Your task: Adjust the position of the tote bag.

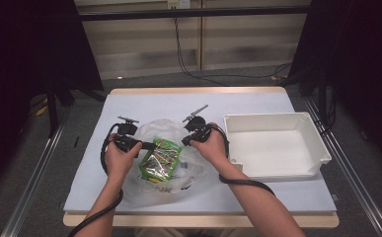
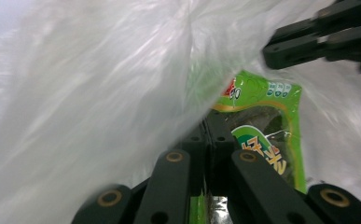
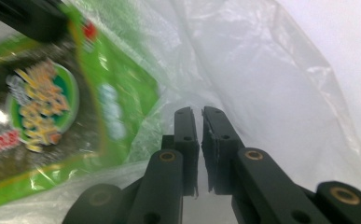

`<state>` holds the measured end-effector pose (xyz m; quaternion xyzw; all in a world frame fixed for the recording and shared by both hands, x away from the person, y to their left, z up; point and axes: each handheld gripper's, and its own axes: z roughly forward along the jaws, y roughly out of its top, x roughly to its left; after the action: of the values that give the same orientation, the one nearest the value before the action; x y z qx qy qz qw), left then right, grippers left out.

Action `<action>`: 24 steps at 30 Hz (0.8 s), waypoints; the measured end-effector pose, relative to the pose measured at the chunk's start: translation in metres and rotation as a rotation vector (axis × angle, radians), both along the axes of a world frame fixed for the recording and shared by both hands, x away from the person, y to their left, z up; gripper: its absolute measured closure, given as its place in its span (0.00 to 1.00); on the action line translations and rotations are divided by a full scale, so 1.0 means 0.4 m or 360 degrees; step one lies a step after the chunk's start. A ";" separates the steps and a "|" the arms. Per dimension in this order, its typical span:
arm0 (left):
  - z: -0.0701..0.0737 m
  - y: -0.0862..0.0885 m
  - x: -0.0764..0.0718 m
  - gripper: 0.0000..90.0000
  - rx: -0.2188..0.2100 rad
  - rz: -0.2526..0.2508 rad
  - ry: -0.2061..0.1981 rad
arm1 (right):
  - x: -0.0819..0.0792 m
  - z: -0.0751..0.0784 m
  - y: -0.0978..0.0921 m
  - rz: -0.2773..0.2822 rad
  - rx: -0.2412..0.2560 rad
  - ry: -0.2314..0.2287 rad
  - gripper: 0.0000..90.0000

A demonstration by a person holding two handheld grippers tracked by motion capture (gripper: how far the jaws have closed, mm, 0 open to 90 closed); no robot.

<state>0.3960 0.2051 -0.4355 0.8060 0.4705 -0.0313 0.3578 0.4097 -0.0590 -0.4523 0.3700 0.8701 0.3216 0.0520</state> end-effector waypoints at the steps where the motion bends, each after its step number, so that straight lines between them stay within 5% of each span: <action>1: 0.016 0.013 -0.015 0.98 -0.0040 -0.0003 -0.0032 | -0.001 -0.001 -0.002 0.0008 -0.0013 -0.0002 0.93; 9: 0.043 0.030 -0.063 0.99 -0.0101 -0.0070 -0.0092 | -0.006 -0.005 -0.013 -0.0011 -0.0019 0.0009 0.93; 13: 0.033 0.035 -0.073 0.99 -0.0157 -0.0044 -0.0112 | -0.016 0.015 -0.019 0.0009 0.0006 -0.0004 0.90; 16: 0.030 0.040 -0.073 0.99 -0.0134 -0.0036 -0.0128 | -0.022 0.028 -0.021 0.0020 0.0003 0.0006 0.86; 24: 0.036 0.055 -0.061 0.99 -0.0104 -0.0009 -0.0148 | -0.046 0.102 -0.025 0.0114 0.0143 0.0039 0.70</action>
<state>0.3718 0.2270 -0.4212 0.7957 0.4499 -0.0100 0.4053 0.3912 -0.0689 -0.4117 0.3445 0.8680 0.3575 0.0130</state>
